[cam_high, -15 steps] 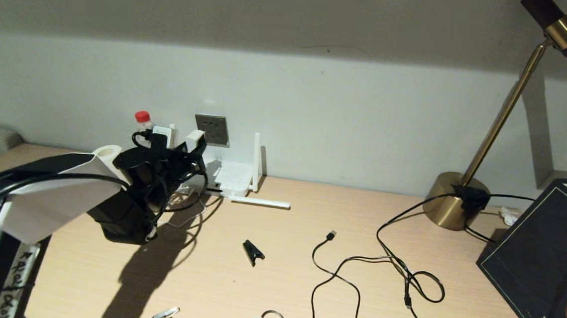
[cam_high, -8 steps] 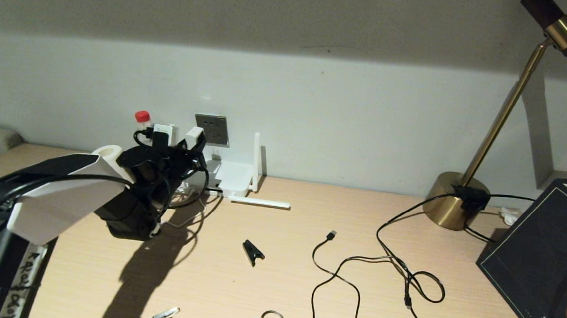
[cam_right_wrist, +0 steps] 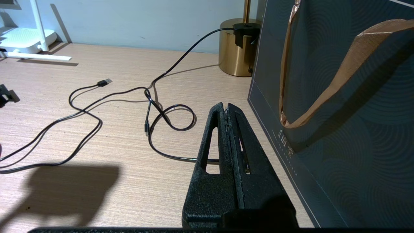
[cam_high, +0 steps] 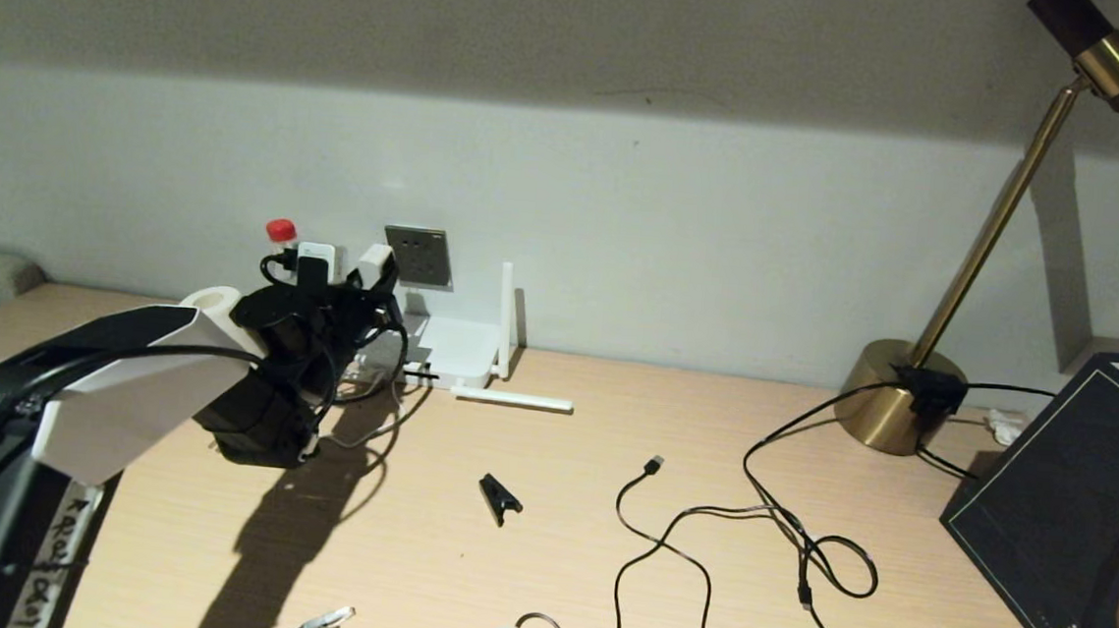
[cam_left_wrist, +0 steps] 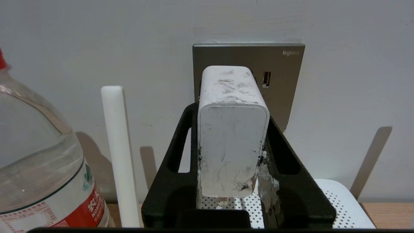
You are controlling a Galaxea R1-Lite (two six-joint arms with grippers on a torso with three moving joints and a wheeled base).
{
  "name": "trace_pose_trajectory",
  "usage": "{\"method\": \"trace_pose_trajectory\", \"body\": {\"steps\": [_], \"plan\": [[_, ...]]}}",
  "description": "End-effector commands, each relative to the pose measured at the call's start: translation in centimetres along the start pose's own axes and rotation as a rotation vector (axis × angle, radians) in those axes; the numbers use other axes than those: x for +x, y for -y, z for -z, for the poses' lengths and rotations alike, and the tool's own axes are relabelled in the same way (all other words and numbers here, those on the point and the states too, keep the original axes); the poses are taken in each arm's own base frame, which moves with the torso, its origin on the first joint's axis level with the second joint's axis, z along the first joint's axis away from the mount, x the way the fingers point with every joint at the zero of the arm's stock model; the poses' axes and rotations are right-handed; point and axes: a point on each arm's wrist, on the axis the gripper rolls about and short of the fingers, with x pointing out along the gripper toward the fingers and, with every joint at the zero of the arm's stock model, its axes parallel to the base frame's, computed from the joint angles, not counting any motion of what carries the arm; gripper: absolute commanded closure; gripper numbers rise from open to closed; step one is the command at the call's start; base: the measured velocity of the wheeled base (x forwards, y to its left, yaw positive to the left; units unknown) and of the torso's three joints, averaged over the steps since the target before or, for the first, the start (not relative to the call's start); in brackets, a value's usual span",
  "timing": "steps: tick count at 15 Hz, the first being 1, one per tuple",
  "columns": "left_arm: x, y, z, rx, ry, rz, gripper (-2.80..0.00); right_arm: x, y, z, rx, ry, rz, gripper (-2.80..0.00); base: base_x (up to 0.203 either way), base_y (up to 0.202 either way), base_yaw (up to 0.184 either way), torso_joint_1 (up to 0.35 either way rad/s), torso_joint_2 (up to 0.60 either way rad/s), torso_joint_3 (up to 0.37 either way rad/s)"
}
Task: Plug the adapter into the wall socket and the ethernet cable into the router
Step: Plug plug into socket
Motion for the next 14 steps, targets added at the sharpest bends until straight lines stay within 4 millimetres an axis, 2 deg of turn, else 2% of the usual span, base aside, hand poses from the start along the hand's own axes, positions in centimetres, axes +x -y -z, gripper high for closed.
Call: {"method": "trace_pose_trajectory", "body": {"steps": [1,5,14], "plan": [[0.3,0.0,0.5,0.001,0.013,-0.001,0.00,0.2,0.0,1.0,-0.001,-0.034,0.001,0.00,0.000,0.000,0.000,0.000,0.00,0.000],[0.9,0.1,1.3,0.000,0.017,0.005,0.00,0.2,0.0,1.0,-0.001,-0.034,0.001,0.00,0.000,0.000,0.000,0.000,0.00,0.000],[1.4,0.3,1.1,-0.002,0.029,0.013,0.00,0.2,0.0,1.0,-0.001,-0.034,0.001,0.00,0.000,0.000,0.000,0.000,0.00,0.000]]}}
